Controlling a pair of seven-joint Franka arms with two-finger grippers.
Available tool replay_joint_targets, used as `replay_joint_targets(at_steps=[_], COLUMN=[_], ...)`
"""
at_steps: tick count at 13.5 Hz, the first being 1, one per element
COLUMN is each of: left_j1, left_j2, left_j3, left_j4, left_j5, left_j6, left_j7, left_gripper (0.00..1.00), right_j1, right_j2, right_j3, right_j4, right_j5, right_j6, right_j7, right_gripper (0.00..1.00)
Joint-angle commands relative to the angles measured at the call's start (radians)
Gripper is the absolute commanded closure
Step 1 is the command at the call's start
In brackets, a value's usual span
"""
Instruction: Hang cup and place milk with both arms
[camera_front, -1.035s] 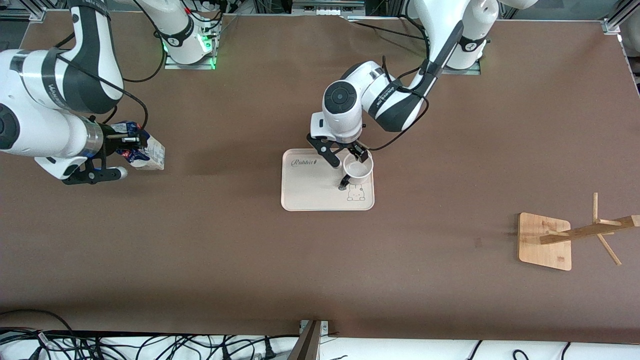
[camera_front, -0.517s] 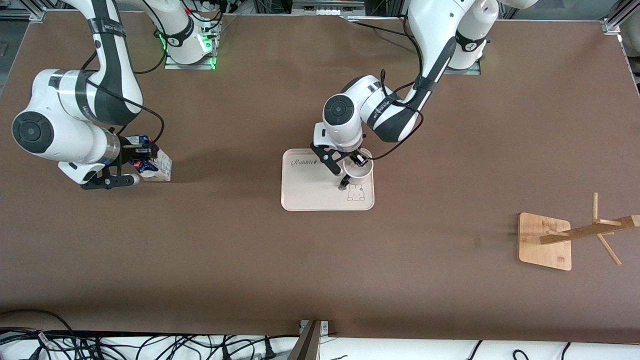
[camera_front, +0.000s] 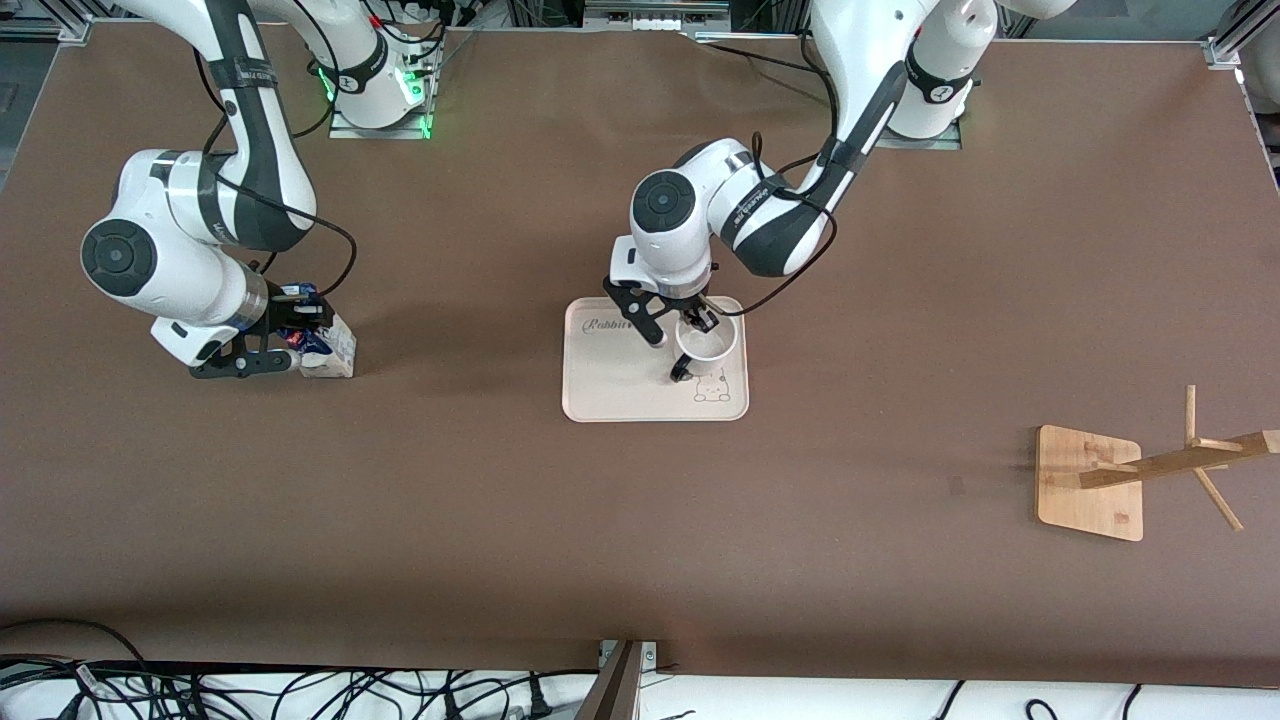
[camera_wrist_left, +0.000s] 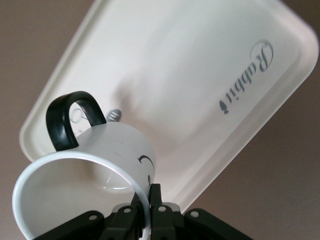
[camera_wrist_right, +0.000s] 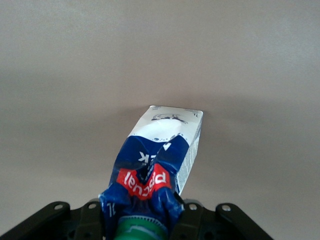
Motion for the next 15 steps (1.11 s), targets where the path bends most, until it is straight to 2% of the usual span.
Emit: replay_joint_targets(at_steps=[1,2,4,7,9,10,13,15], left_j1=[0.014,0.030,0.087,0.281,0.439,0.496,0.622,0.675], left_j2=[-0.094,-0.121,-0.157,-0.182,-0.185,-0.193,-0.204,-0.207], left_j3=[0.017,0.037,0.071,0.072,0.060,0.063,0.071,0.072], left_j4=[0.036,0.069,0.166,0.296,0.319,0.327,0.329,0.326], left_j5=[0.024,0.023,0.023,0.008,-0.034,-0.075,-0.092,-0.120], left_j6=[-0.123,-0.183,-0.319,-0.426,-0.444,-0.446,-0.487,-0.496], left_j7=[-0.143,-0.188,-0.219,-0.207,-0.196,-0.176,-0.037,-0.042], left_gripper=[1.00,1.00,1.00,1.00,1.00,1.00,1.00,1.00], right_j1=[0.005,0.005,0.005,0.001,0.001,0.001,0.000,0.000], right_j2=[-0.044,-0.044,-0.043,-0.040,-0.049,-0.050,-0.050,-0.050], right_j3=[0.003,0.003,0.001,0.000,-0.006,-0.011,-0.052,-0.086], right_j4=[-0.036,-0.032,-0.026,-0.014,0.004,0.030,0.153,0.294], right_j5=[0.000,0.000,0.000,0.002,0.002,0.002,0.002,0.000], right_j6=[0.018,0.017,0.012,0.006,-0.029,-0.070,-0.242,-0.410], right_j7=[-0.012,-0.011,-0.014,-0.055,-0.057,-0.057,-0.081,-0.086], right_gripper=[0.68,0.51,0.00,0.00,0.00,0.00,0.00,0.00])
